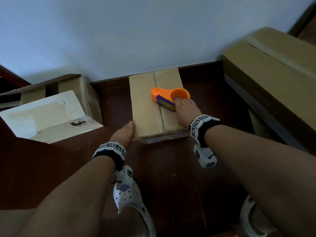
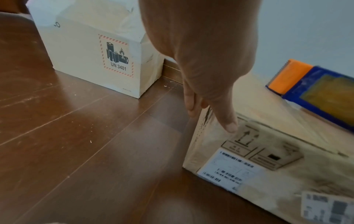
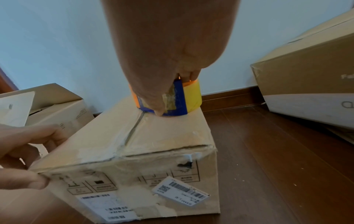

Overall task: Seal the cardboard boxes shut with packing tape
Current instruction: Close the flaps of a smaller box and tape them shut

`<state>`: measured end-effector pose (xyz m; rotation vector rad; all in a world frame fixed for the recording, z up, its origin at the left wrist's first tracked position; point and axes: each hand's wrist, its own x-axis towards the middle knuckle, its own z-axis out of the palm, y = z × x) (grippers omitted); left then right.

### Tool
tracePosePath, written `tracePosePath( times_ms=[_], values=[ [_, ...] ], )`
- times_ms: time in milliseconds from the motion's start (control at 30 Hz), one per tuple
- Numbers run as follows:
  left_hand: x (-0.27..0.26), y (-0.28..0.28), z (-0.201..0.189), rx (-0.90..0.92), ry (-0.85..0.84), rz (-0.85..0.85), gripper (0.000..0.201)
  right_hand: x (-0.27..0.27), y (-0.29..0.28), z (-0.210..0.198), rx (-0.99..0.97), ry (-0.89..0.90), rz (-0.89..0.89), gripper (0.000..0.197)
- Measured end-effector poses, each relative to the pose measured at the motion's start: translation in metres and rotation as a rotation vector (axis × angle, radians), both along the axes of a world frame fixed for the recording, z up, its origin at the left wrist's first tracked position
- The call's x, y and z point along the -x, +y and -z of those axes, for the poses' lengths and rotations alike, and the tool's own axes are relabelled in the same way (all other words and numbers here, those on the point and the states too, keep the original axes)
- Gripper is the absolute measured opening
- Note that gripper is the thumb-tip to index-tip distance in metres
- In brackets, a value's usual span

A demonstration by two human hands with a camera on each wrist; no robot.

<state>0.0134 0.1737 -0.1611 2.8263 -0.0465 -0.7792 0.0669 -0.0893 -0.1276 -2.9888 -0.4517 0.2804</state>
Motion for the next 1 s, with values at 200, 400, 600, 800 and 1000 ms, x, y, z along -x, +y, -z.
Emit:
tracePosePath(
  times_ms=[200,400,600,800,1000],
  values=[
    [-0.003,-0.008,0.001,-0.039,-0.050,-0.018,0.068,-0.008,0.003,-0.012,0.073,0.058,0.028,0.038],
    [-0.020,-0.026,0.015,0.082,-0.094,0.142,0.107,0.006,-0.012,-0.001,0.113,0.181,0.105,0.041],
    [-0.047,-0.107,0.011,0.043,-0.102,0.251,0.109,0.016,-0.076,-0.021,-0.038,0.131,0.353,0.036],
    [-0.066,-0.206,0.009,0.232,-0.011,0.391,0.087,0.025,-0.132,-0.044,-0.014,0.129,0.434,0.035],
    [-0.063,-0.216,-0.022,0.289,-0.058,0.558,0.065,0.032,-0.133,-0.050,-0.001,0.115,0.447,0.034]
  ],
)
